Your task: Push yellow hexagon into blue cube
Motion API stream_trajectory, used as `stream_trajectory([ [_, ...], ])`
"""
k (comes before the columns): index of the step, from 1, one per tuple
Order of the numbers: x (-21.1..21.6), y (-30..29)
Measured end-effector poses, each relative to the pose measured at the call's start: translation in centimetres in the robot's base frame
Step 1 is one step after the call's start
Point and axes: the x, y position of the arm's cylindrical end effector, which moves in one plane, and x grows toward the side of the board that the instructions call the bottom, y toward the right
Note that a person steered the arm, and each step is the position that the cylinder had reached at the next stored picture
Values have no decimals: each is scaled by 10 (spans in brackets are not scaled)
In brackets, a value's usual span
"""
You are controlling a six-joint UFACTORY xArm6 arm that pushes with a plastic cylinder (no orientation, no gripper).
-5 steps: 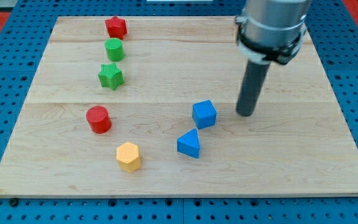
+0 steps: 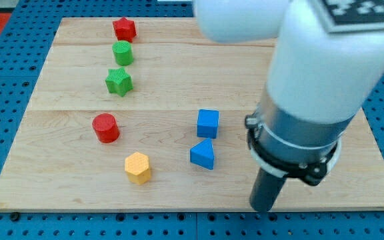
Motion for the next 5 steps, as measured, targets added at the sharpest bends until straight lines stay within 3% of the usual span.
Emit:
stream_trajectory([
  [2,0,-115],
  [4,-41,-130],
  [5,-11,-114],
])
